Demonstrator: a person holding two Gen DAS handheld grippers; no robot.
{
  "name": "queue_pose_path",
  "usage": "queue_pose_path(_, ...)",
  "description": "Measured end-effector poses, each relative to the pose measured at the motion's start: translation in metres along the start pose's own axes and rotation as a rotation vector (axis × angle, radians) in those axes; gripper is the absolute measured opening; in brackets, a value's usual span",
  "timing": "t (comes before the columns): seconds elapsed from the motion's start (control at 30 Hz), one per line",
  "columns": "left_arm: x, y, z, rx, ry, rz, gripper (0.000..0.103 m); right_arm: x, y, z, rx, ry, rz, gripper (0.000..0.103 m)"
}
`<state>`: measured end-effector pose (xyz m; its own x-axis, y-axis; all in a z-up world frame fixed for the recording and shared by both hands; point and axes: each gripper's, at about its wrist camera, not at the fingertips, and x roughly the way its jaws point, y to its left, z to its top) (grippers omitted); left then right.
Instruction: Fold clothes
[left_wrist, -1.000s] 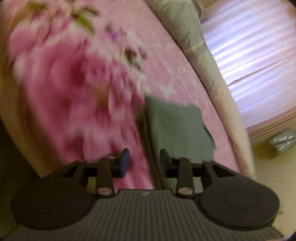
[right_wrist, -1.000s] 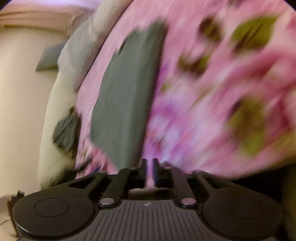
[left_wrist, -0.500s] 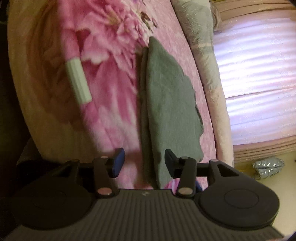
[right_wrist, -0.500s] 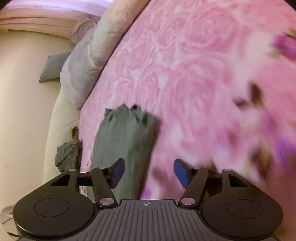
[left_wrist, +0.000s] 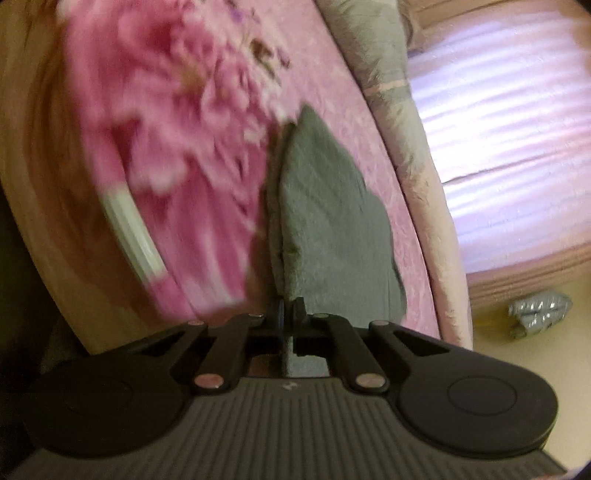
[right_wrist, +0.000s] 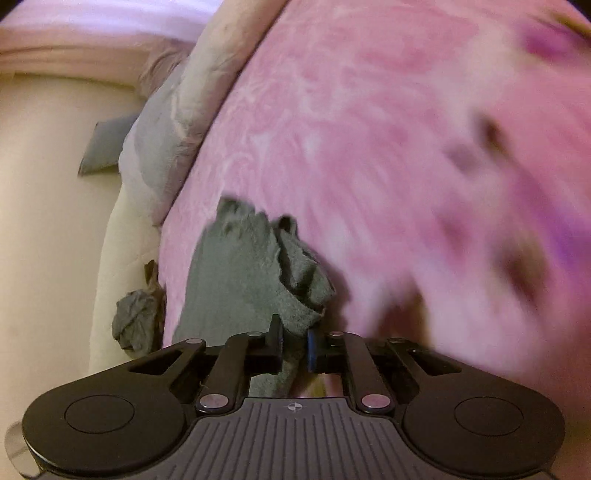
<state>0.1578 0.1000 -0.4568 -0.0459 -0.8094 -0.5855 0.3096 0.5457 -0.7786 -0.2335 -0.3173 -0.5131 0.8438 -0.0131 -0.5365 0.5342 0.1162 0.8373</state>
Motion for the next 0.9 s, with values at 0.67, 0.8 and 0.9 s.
queue_pose_path(0.67,0.078,-0.004,0.121,0.167,0.129,-0.095,0.038,0.047,0.058,0.057,-0.396,0.11,0.013,0.067)
queue_pose_path(0.8,0.1,-0.01,0.131,0.184,0.164,-0.126,0.007,0.086,0.069,0.07,-0.411,0.17,0.043,0.016)
queue_pose_path(0.9,0.118,-0.028,0.139,0.274,0.184,-0.128,0.004,0.094,0.074,0.069,-0.467,0.173,0.013,0.007)
